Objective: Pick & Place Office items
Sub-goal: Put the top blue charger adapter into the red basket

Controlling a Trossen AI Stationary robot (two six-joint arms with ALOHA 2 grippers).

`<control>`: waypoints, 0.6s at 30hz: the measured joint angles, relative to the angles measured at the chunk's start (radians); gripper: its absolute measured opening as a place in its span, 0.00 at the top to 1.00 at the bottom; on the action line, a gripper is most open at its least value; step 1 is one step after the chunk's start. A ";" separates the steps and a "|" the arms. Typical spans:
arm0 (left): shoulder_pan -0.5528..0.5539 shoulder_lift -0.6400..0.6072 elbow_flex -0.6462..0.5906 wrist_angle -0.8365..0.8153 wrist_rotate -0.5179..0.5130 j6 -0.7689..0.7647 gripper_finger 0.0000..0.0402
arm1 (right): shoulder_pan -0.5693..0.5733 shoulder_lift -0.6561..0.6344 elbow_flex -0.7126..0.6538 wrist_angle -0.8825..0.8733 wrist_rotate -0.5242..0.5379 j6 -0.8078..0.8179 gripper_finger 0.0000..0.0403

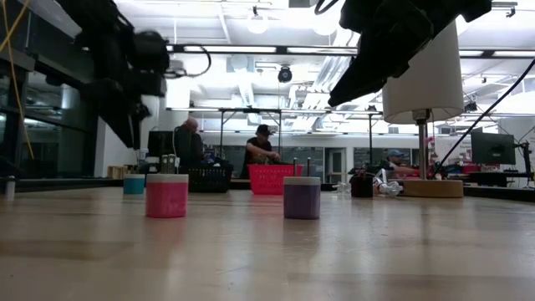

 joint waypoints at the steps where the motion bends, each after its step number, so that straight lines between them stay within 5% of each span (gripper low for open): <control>1: 0.006 0.024 0.000 -0.001 0.023 0.009 0.67 | 0.000 0.000 0.000 0.000 0.000 0.000 0.60; 18: 0.061 0.082 0.000 0.009 0.095 0.018 0.67 | 0.000 0.000 0.000 0.000 0.000 0.000 0.60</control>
